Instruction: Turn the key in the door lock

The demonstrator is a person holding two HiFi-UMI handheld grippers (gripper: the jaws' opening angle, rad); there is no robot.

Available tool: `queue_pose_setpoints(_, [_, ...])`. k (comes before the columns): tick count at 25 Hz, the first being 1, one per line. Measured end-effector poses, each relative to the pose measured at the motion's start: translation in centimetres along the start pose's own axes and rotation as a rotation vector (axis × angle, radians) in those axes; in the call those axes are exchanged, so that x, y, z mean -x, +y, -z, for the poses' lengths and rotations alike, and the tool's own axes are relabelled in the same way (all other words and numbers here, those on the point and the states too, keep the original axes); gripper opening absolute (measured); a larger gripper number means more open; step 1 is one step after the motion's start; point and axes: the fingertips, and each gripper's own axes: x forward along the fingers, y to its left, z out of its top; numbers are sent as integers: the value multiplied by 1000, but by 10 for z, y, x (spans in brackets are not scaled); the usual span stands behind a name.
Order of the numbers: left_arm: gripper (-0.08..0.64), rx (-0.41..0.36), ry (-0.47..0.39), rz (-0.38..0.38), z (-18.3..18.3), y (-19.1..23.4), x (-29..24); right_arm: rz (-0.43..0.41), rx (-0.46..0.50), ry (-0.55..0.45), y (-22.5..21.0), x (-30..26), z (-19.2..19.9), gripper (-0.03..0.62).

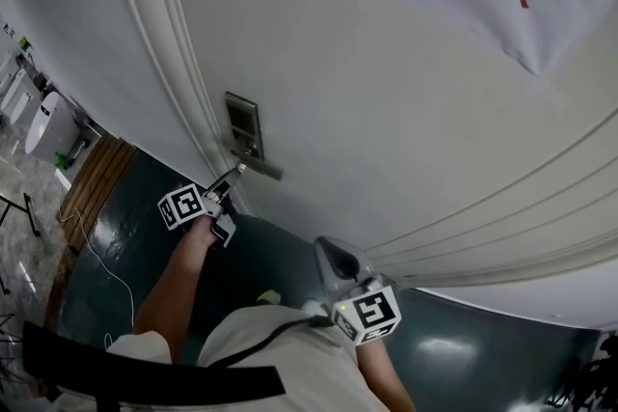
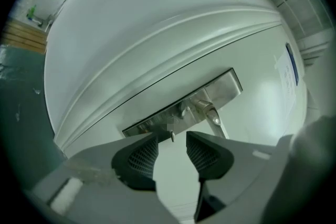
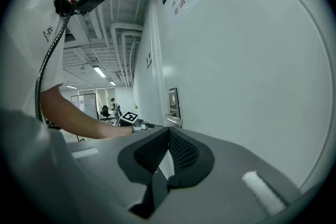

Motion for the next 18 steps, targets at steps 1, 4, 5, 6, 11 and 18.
queue_pose_setpoints(1, [172, -25, -1, -6, 0, -3, 2, -2, 0, -1, 1, 0, 0, 9])
queue_pose_setpoints(4, [155, -118, -6, -26, -2, -15, 6, -6, -1, -1, 3, 2, 1, 9])
queue_pose_setpoints(5, [131, -149, -11, -29, -3, -20, 8, -7, -2, -1, 3, 3, 1, 9])
queue_pose_setpoints(6, [111, -172, -19, -27, -4, -26, 9, -7, -3, -2, 4, 4, 1, 9])
queue_pose_setpoints(11, [18, -335, -18, -16, 0, -59, 11, 3, -10, -5, 4, 8, 2, 9])
queue_pose_setpoints(18, [5, -789, 6, 43, 31, -140, 14, 76, -19, -36, -15, 24, -4, 9])
